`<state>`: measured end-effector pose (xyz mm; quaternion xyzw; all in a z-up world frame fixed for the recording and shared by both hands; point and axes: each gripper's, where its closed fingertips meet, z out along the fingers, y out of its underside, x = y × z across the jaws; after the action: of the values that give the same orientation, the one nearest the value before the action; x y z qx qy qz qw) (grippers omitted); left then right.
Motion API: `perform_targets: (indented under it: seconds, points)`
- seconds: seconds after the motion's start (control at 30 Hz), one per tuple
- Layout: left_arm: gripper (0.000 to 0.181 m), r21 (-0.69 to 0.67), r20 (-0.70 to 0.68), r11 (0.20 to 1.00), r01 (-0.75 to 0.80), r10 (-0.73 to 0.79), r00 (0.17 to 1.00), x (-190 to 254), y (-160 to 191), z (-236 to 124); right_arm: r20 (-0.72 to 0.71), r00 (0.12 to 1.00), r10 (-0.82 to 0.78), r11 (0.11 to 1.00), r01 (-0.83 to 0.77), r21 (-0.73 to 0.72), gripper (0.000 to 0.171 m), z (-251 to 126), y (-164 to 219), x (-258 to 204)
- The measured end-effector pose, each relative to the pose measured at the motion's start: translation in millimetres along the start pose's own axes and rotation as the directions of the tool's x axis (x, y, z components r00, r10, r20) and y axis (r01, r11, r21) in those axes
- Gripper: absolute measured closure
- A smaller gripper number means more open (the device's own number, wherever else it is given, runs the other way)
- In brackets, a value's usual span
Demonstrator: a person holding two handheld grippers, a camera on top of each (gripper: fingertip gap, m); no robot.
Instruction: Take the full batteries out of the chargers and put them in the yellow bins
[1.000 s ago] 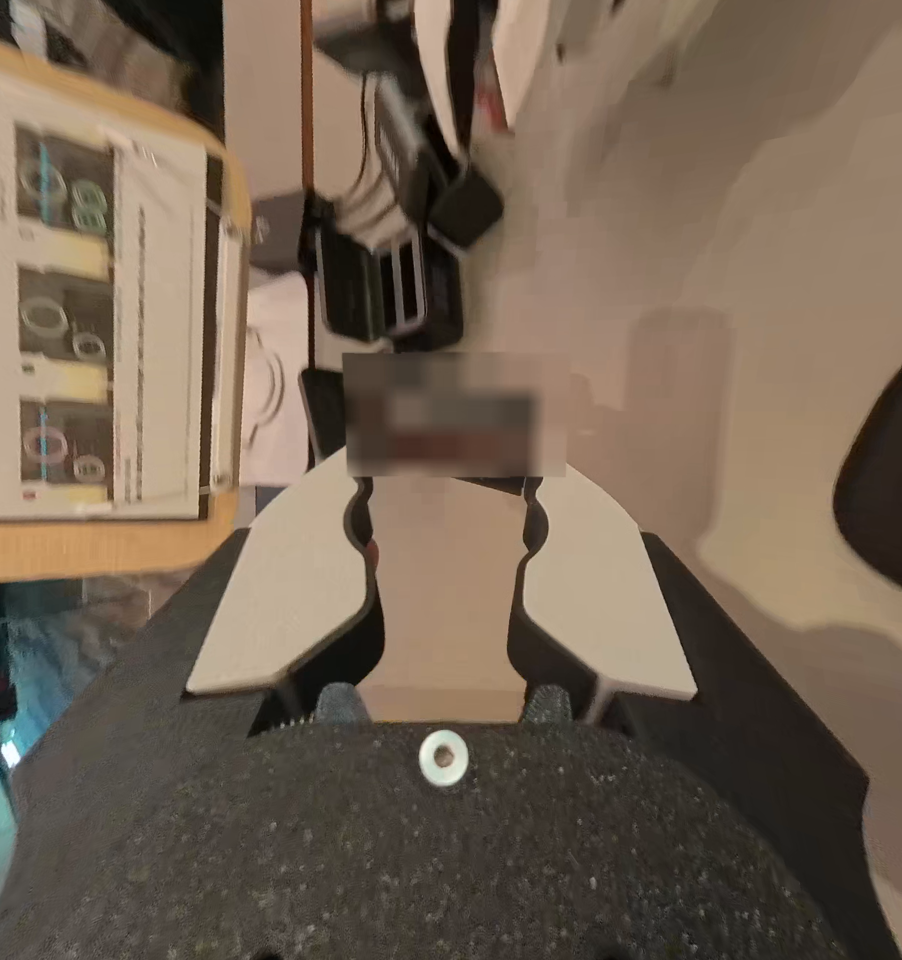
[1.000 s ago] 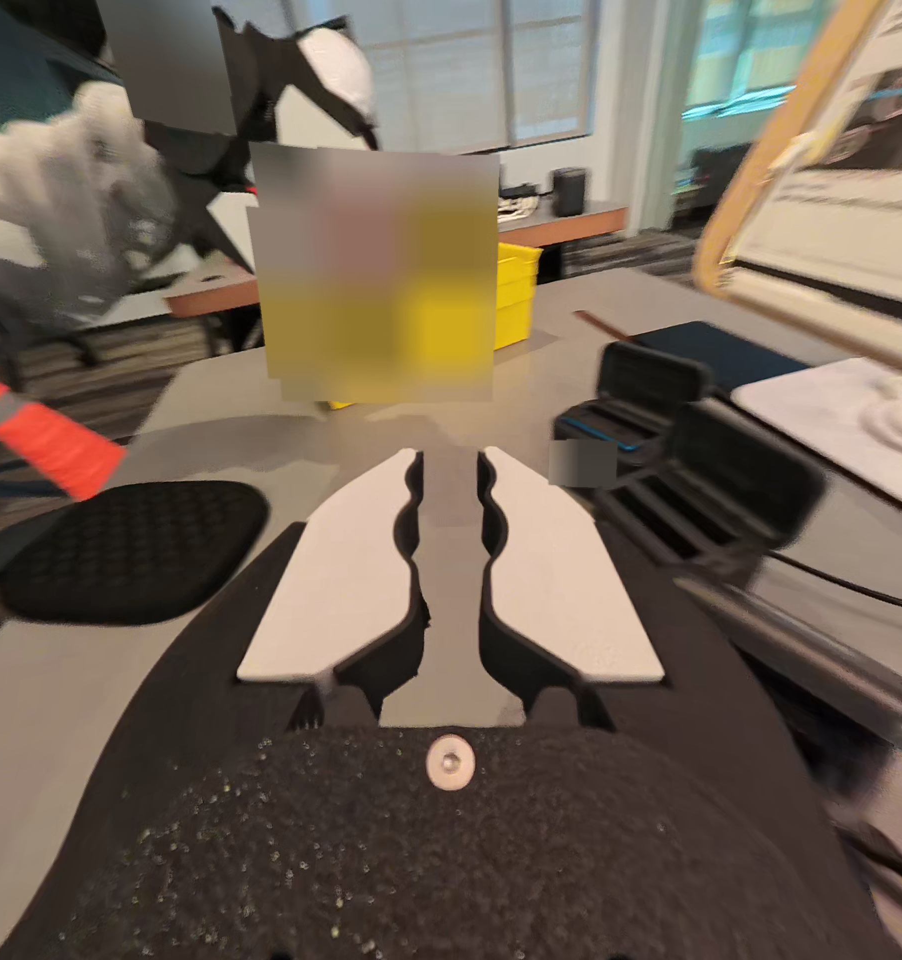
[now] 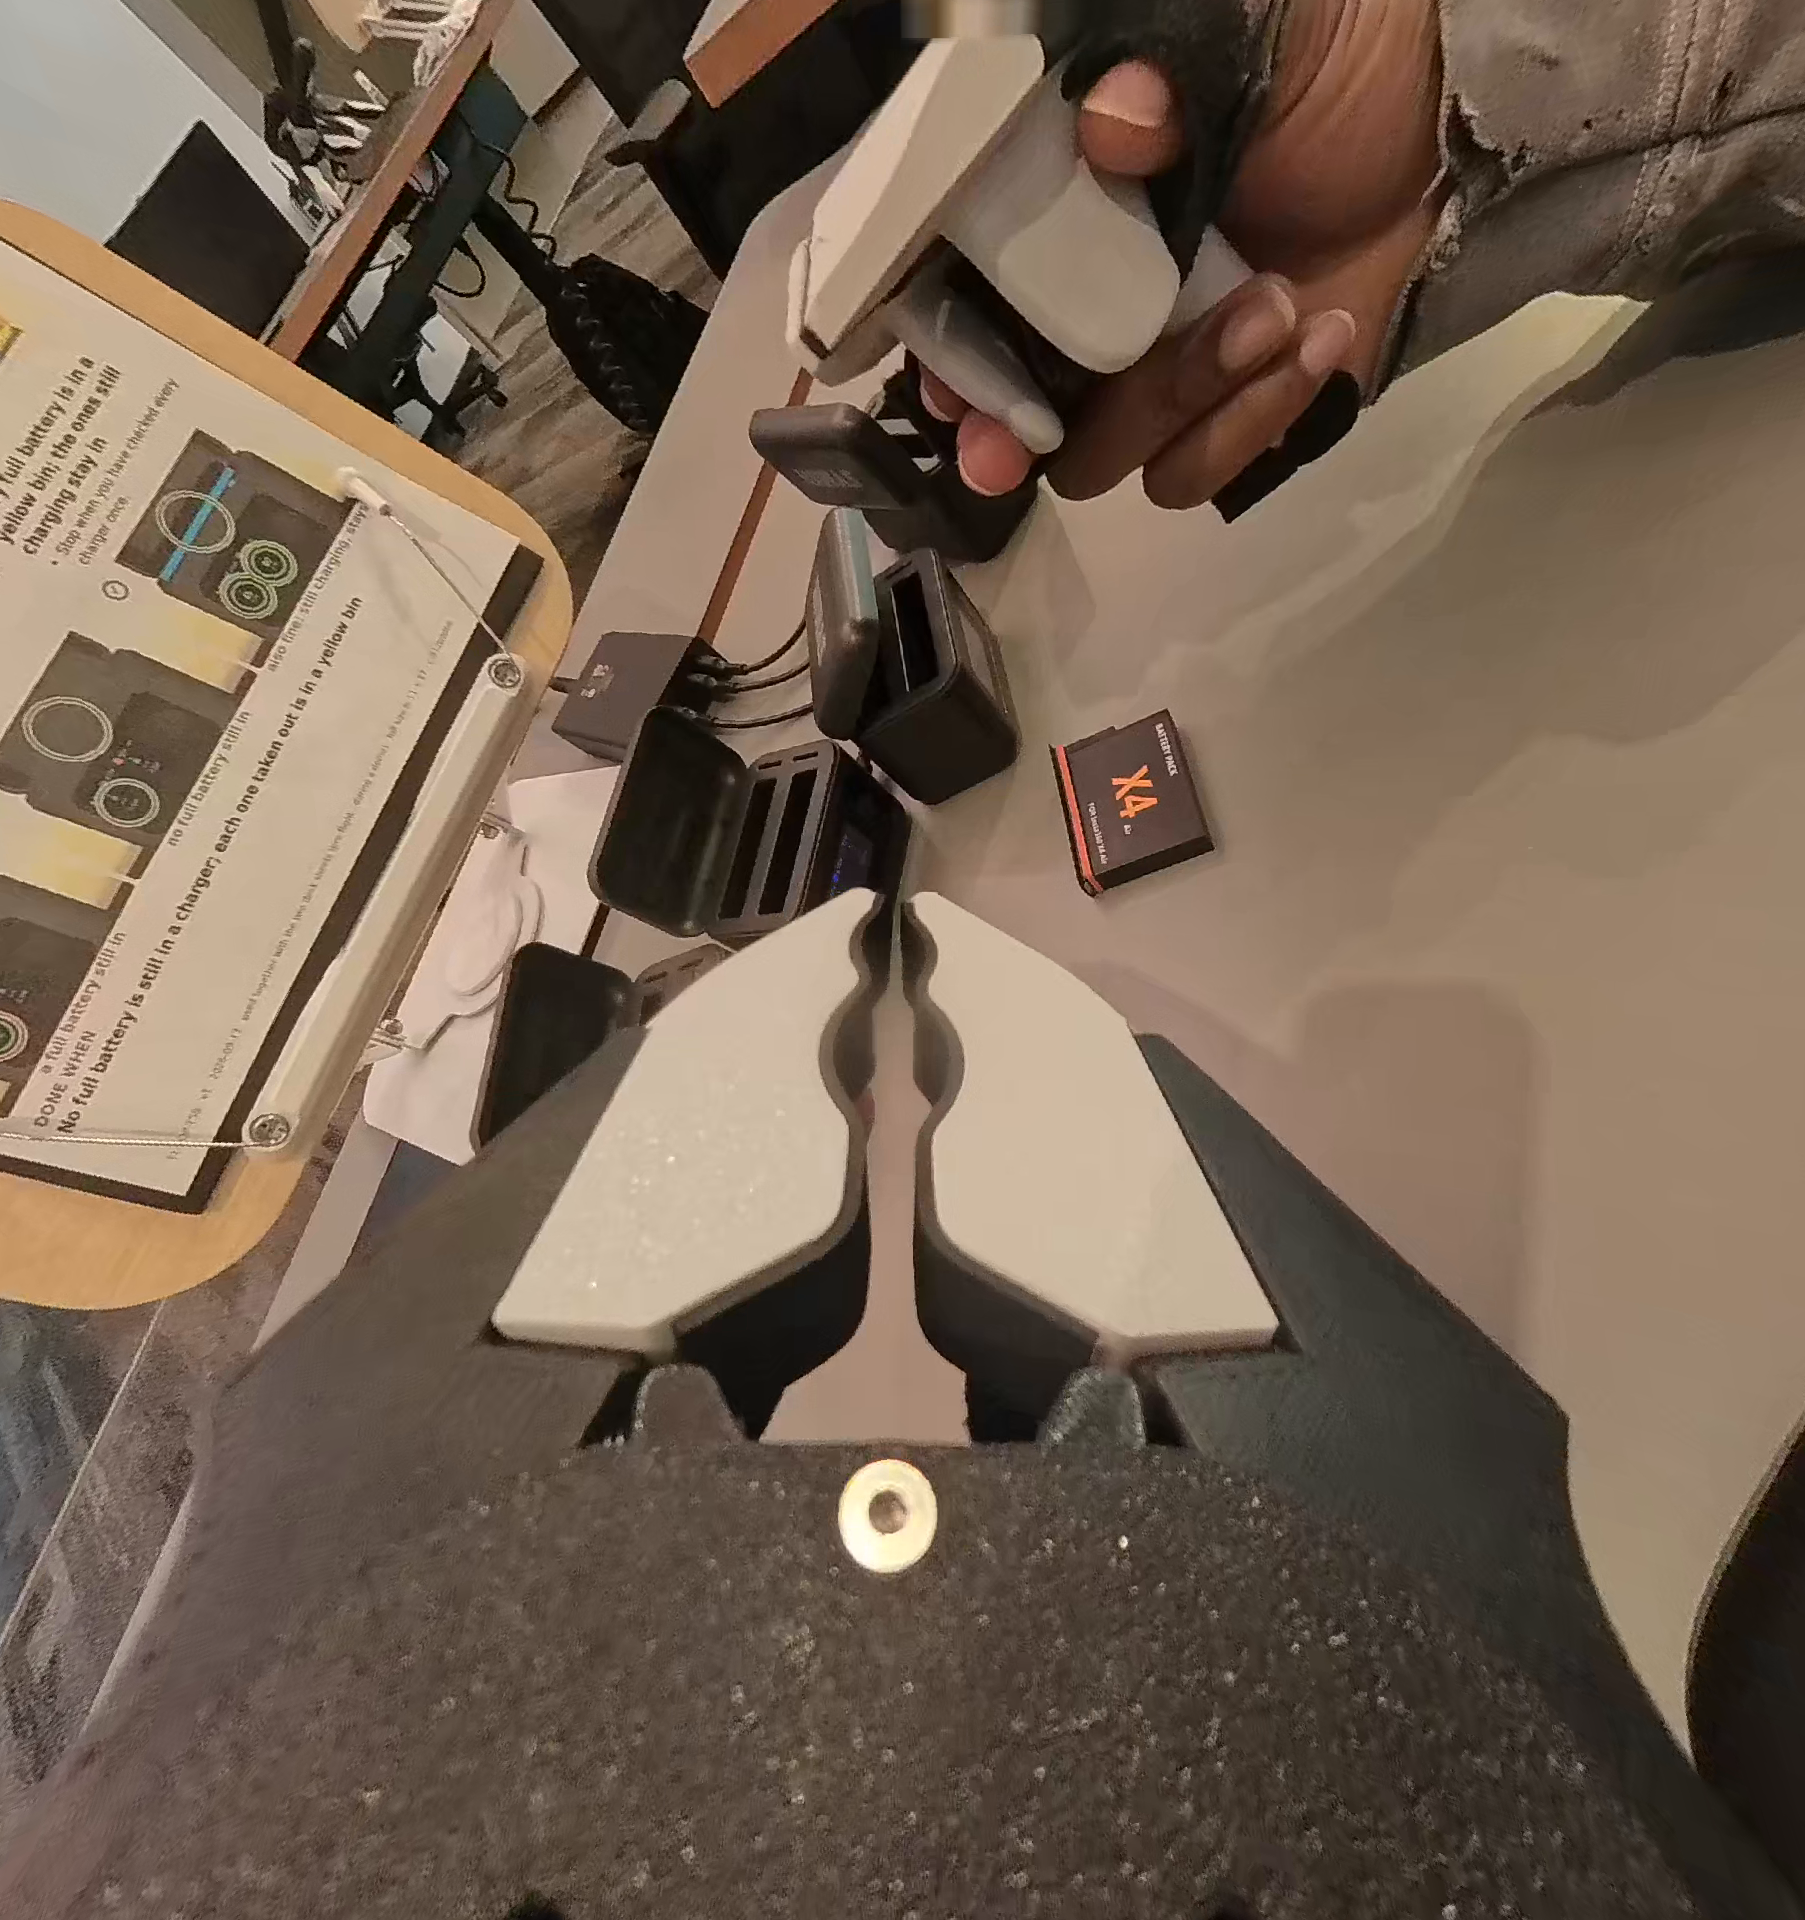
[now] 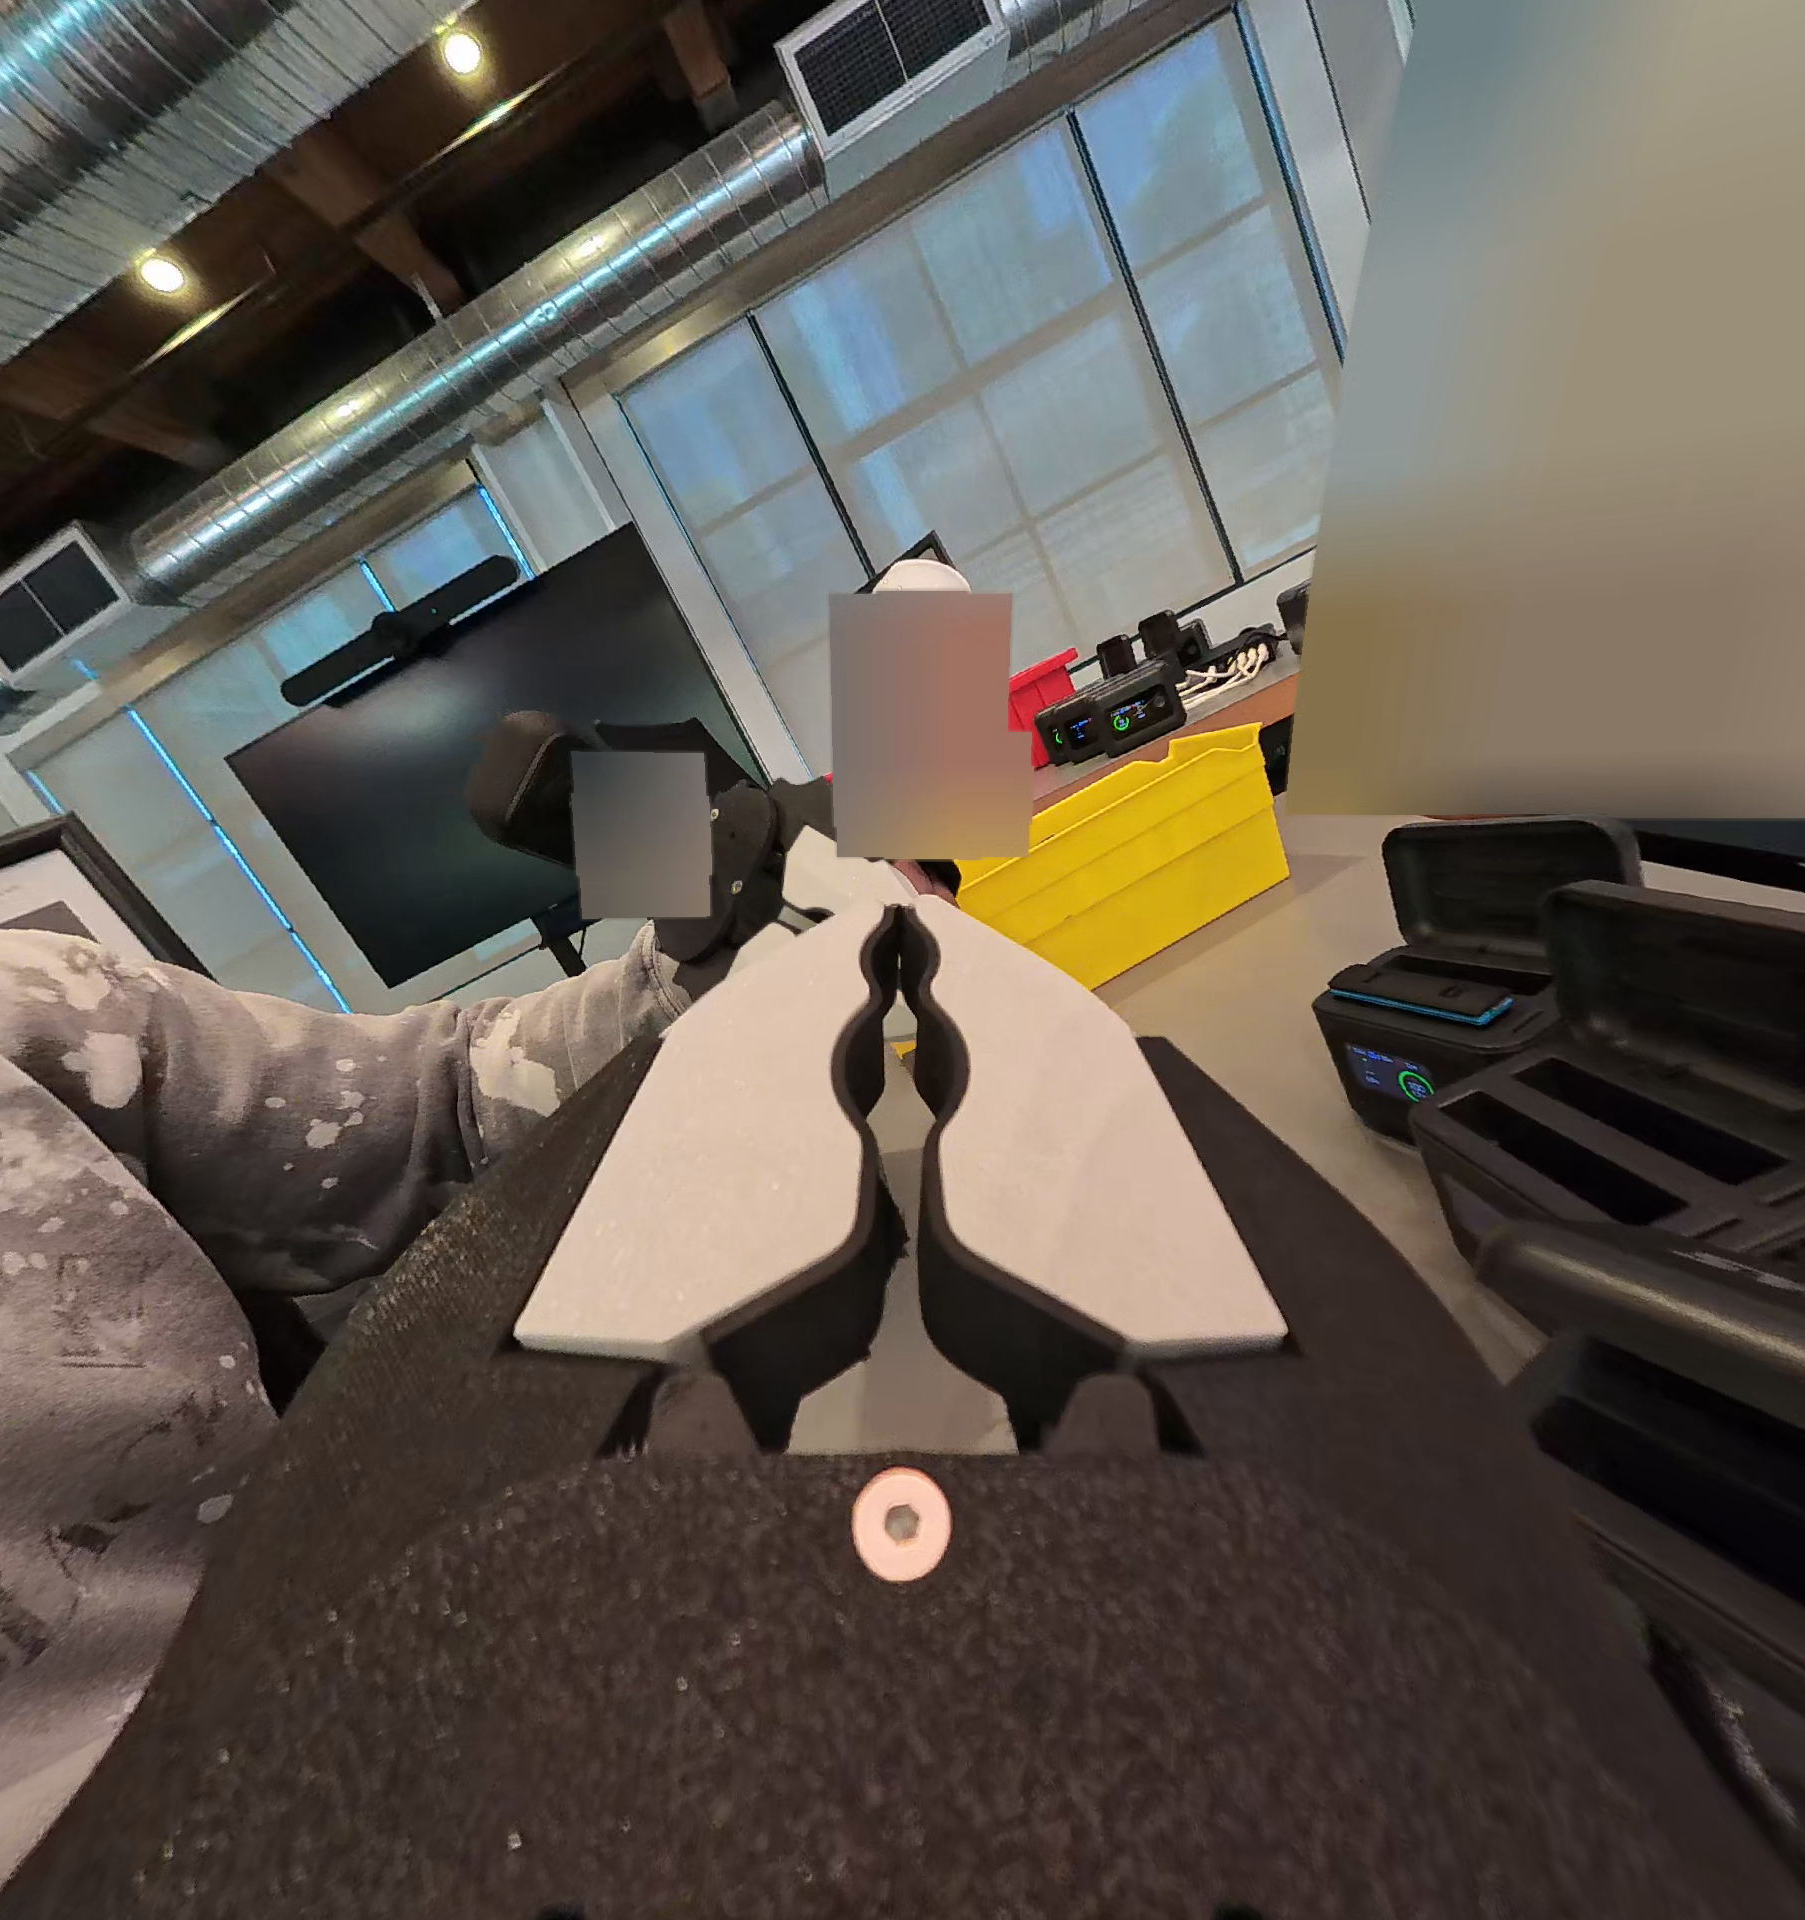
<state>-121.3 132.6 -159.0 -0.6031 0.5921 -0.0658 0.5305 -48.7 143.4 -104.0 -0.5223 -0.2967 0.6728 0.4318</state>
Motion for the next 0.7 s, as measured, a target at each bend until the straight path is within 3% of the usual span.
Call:
perform_targets:
  seconds: [0.4, 0.6, 0.7]
  points:
    - [0.179, -0.026, -0.016, 1.000, 0.005, -0.005, 1.000, 4.1, 4.8, 1.8, -0.015, 1.000, -0.012, 1.000, 0.011, -0.022, 0.171, 1.2, 2.6, 1.6]
    - [0.171, -0.099, -0.057, 0.995, 0.016, -0.021, 0.998, 15.0, 16.4, 17.9, -0.123, 0.974, -0.192, 0.961, 0.162, -0.223, 0.171, 0.4, 26.1, 17.0]
    - [0.162, -0.143, -0.081, 0.990, 0.023, -0.035, 0.996, 21.0, 23.3, 29.3, -0.182, 0.920, -0.348, 0.881, 0.254, -0.399, 0.171, -9.6, 42.1, 33.2]
